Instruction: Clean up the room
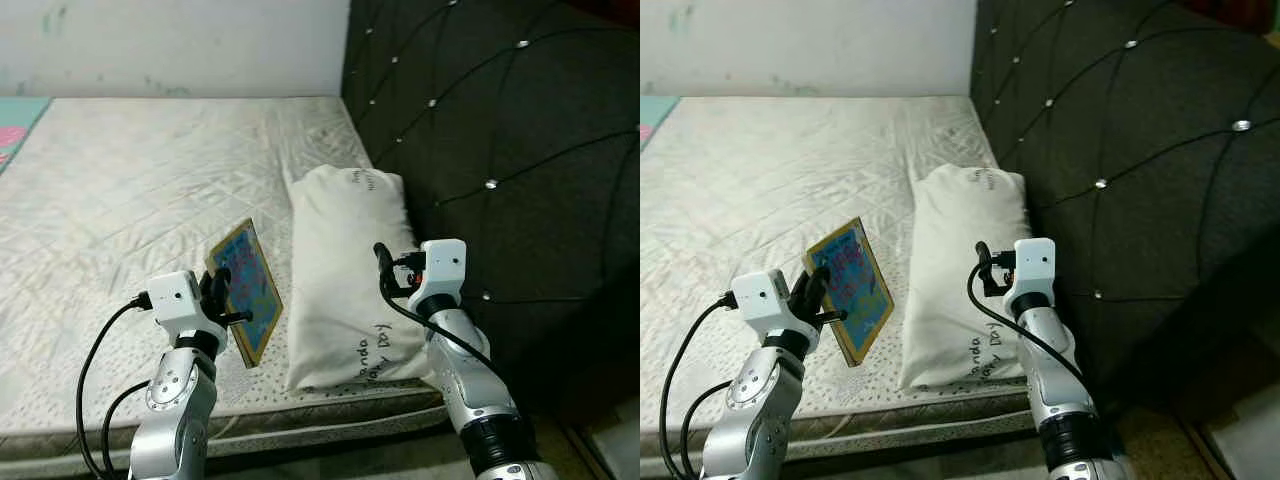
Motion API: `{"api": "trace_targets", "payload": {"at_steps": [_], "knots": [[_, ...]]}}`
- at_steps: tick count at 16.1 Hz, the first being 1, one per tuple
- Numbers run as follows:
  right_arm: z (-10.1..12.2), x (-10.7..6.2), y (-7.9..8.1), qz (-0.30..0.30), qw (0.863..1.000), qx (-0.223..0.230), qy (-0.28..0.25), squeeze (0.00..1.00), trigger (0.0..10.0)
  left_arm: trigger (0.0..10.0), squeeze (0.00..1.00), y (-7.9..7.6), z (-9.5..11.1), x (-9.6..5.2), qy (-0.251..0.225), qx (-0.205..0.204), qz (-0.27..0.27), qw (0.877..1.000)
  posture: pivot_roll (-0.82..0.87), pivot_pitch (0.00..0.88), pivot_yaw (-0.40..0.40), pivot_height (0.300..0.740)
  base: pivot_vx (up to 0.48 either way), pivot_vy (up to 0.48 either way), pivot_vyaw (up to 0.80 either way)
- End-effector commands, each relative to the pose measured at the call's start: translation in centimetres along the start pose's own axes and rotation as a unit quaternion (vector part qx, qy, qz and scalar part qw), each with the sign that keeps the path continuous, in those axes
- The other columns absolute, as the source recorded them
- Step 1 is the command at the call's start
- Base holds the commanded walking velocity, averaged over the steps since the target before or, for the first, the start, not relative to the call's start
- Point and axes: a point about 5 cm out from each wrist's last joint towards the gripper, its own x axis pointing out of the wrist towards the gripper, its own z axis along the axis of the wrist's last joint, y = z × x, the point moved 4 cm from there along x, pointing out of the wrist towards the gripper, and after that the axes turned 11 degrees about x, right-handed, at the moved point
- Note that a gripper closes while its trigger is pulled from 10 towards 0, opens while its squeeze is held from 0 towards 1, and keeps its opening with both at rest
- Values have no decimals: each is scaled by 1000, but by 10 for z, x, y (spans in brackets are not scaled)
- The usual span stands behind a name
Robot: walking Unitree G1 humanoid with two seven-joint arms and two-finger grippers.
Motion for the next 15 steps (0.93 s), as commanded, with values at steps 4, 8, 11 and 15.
{"api": "trace_targets", "payload": {"at_steps": [4,8,11,15], "knots": [[14,-8,-27,-18,999,-26,-17,0,10000,10000,0,32,8,-21,-10,65,38,997,-65,0,-12,740,0,0,-200],[16,-26,-68,-51,996,-77,-3,0,10000,10000,0,73,-2,-58,26,108,95,989,-45,0,-24,740,0,0,0],[9,-35,-73,-53,995,-84,13,0,10000,10000,0,74,-3,-60,30,112,94,989,-43,0,-33,740,0,0,0],[0,-43,-64,-49,996,-71,25,0,10000,10000,0,67,-1,-55,26,107,79,991,-56,0,-26,740,0,0,-716]]}}
